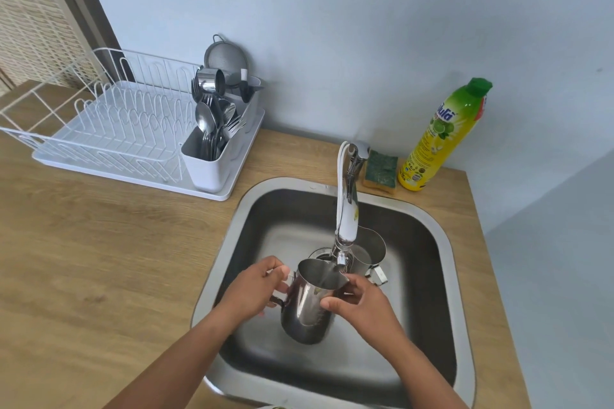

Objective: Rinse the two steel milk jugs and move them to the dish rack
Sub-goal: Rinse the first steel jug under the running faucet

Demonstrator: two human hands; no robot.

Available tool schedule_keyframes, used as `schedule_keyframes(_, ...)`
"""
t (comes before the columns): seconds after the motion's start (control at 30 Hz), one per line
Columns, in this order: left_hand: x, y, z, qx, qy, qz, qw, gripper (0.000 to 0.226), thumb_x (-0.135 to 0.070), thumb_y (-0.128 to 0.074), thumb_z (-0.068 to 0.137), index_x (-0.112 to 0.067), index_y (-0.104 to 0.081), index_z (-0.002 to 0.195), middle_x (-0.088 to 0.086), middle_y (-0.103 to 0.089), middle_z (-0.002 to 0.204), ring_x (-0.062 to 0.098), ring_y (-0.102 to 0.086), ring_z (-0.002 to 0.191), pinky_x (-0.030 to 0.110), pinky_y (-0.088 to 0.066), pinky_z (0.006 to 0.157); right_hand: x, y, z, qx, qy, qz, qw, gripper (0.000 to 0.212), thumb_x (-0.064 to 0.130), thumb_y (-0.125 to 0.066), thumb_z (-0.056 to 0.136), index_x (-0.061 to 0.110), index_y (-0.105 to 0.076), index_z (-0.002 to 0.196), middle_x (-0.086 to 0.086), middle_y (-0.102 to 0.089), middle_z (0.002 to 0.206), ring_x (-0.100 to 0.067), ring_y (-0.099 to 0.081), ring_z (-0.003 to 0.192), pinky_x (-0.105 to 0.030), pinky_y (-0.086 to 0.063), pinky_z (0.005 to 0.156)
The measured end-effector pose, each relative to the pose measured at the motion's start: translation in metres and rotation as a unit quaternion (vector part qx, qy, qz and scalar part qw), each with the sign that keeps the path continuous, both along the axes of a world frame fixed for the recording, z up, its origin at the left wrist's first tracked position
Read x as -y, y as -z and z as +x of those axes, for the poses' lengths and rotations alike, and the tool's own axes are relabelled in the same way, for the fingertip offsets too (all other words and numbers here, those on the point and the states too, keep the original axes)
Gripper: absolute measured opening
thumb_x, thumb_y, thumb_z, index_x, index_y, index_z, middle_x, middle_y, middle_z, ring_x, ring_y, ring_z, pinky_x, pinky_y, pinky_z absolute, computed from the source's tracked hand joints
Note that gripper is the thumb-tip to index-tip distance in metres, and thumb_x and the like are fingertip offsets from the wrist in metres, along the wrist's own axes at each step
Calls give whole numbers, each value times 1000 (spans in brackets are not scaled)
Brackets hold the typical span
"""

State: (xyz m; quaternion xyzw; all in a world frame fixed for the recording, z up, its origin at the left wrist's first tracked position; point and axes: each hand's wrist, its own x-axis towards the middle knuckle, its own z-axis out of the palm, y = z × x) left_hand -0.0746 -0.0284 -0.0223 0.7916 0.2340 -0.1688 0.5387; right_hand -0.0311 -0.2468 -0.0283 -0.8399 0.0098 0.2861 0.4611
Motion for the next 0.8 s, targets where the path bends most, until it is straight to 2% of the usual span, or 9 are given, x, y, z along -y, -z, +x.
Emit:
schedule_keyframes(0.1, 6, 6, 0, -22, -4, -75, 997, 22, -34, -47, 100, -21, -56, 87, 5, -76, 94, 22, -70, 68, 24, -45, 50, 8, -2, 0, 13, 7, -12, 1000, 70, 57, -81, 48, 32, -66, 112, 12, -76, 101, -6, -70, 97, -39, -56, 94)
schedule_keyframes(0.27, 21, 10, 6, -21, 6, -159, 987, 21, -31, -47, 102, -15, -55, 91, 10, -75, 99, 25, -68, 73, 26, -50, 51, 22, -16, 3, 53, 18, -29, 998, 79, 59, -80, 48, 32, -64, 120, 12, -75, 103, -7, -70, 98, -41, -56, 94)
schedule_keyframes(0.4, 30, 8, 14, -12, 7, -221, 975, 18, -26, -49, 102, -12, -57, 94, 11, -73, 102, 27, -67, 80, 31, -57, 60, 28, -34, 6, 86, 14, -60, 994, 67, 37, -87, 66, 31, -60, 127, 11, -71, 113, -11, -65, 108, -37, -53, 98)
schedule_keyframes(0.53, 33, 8, 23, -7, 9, -250, 968, 14, -21, -52, 100, -9, -57, 95, 10, -72, 103, 26, -68, 89, 37, -61, 72, 33, -41, 10, 122, 8, -83, 989, 73, 31, -87, 70, 32, -54, 135, 8, -66, 124, -14, -59, 118, -32, -47, 100)
schedule_keyframes(0.7, 30, 10, 30, 11, 6, -268, 963, 11, -13, -58, 97, -10, -56, 87, 17, -66, 98, 25, -65, 92, 41, -61, 81, 33, -42, 14, 141, 5, -73, 987, 70, 21, -86, 71, 34, -54, 132, 8, -65, 124, -8, -52, 107, -24, -41, 91)
schedule_keyframes(0.8, 27, 8, 31, 27, -7, -269, 963, 12, -7, -60, 95, -9, -56, 84, 17, -63, 98, 25, -61, 93, 37, -61, 79, 30, -39, 17, 137, 7, -58, 989, 69, 16, -86, 71, 34, -55, 130, 10, -65, 122, -8, -53, 108, -22, -41, 91)
